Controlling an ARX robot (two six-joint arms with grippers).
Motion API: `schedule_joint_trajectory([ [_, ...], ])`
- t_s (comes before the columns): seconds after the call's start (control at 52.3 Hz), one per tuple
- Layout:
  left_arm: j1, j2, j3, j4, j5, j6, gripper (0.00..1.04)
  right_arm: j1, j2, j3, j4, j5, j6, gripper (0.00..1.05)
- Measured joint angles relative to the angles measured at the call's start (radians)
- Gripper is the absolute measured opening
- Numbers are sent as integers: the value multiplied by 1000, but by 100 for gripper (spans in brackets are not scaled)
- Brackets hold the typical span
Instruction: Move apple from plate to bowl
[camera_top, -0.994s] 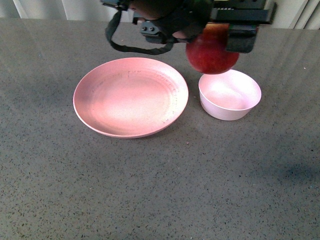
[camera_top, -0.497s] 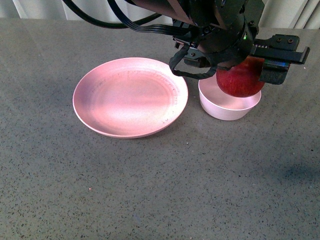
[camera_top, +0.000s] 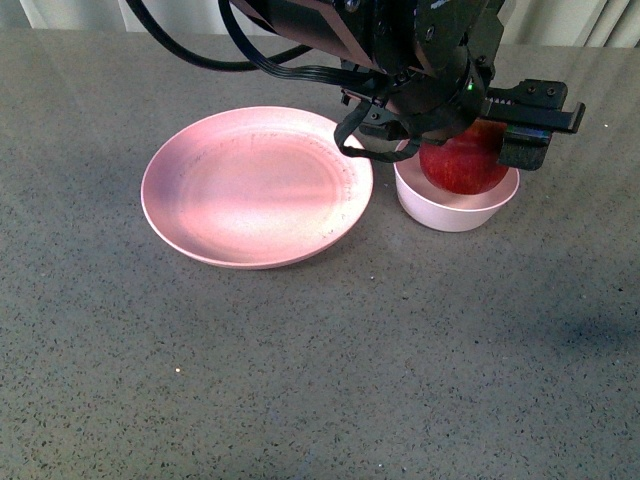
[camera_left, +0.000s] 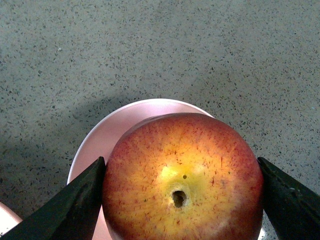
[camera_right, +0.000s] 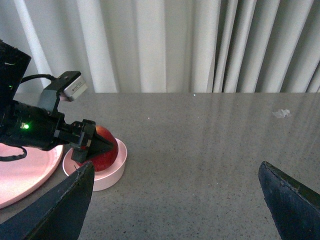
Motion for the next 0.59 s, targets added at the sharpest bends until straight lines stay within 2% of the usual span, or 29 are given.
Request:
schedule_joint_trajectory([
  [0.134,1,3,0,0,2,-2,98,0,0,0,0,0,0,96],
  [0.21,1,3,0,0,5,-8,95,0,0,0,0,0,0,96],
  [0.593,25,-55,-73,36,21,-58,96,0,0,0,0,0,0,96],
])
